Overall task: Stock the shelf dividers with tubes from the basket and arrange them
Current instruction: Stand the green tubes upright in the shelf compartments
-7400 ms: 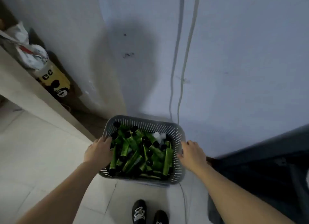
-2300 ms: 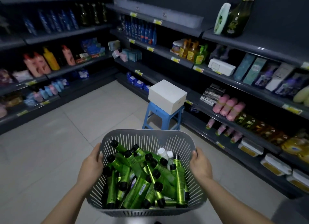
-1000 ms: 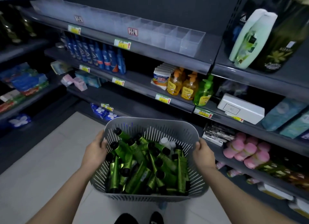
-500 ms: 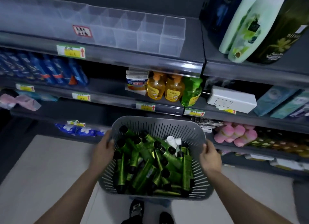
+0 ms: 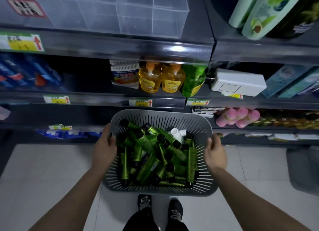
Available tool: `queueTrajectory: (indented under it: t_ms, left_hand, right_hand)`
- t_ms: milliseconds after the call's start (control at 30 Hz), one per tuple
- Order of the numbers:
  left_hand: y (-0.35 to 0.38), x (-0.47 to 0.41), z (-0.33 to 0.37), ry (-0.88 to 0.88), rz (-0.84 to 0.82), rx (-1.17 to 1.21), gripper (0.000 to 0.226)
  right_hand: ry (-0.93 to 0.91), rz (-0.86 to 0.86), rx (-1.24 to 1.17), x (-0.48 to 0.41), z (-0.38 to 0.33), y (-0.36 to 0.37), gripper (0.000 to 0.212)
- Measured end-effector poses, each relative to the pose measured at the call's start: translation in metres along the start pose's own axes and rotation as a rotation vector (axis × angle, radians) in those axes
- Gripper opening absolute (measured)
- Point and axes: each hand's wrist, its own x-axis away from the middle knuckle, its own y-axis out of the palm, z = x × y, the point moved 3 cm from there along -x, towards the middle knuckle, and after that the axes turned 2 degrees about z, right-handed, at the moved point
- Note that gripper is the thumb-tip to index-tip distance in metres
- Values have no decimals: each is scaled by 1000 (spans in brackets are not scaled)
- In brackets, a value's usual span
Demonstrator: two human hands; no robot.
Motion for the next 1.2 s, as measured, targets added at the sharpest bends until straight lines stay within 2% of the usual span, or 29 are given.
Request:
queueTrajectory:
  t_ms: [100,167,233,300,367,467,567,633,700,867,967,1200]
  left_hand:
    - [5,-1,1,11,-1,-119,53]
    - [7,1,5,51,24,-313,62]
    - [12,7,17,176,65,-533,73]
    - [25,17,38,388,71,-652,76]
    - [49,31,57,526,-80,-667,73]
    - [95,53,66,591,-380,-673,64]
    - [131,64,60,690,-579,-738,64]
    - [145,63,55,701,-647,-771,64]
    - [152,62,55,724,-643,-782,60]
    - [162,60,54,656,-601,-626,28]
    - [157,59,46,457,-608,-448,30]
    - [95,38,41,98,-471,-116,22]
  right_hand:
    - [-52,-1,68,4,-3,3,45]
    - [-189,26,242,4,-6,6,61]
    - [-405,54,460,5,-11,10,74]
    - [-640,45,558,11,-18,18,71]
    - [-770,-53,540,18,-20,28,57]
    - [-741,-320,441,30,-17,38,40]
    - [-683,-602,540,38,1,54,42]
    - [-597,-677,527,41,12,62,46]
    - [-524,-684,504,41,19,70,47]
    - [-580,-616,630,36,19,82,28]
    - [-621,-623,628,34,17,81,31]
    - [-611,-573,407,34,-3,57,36]
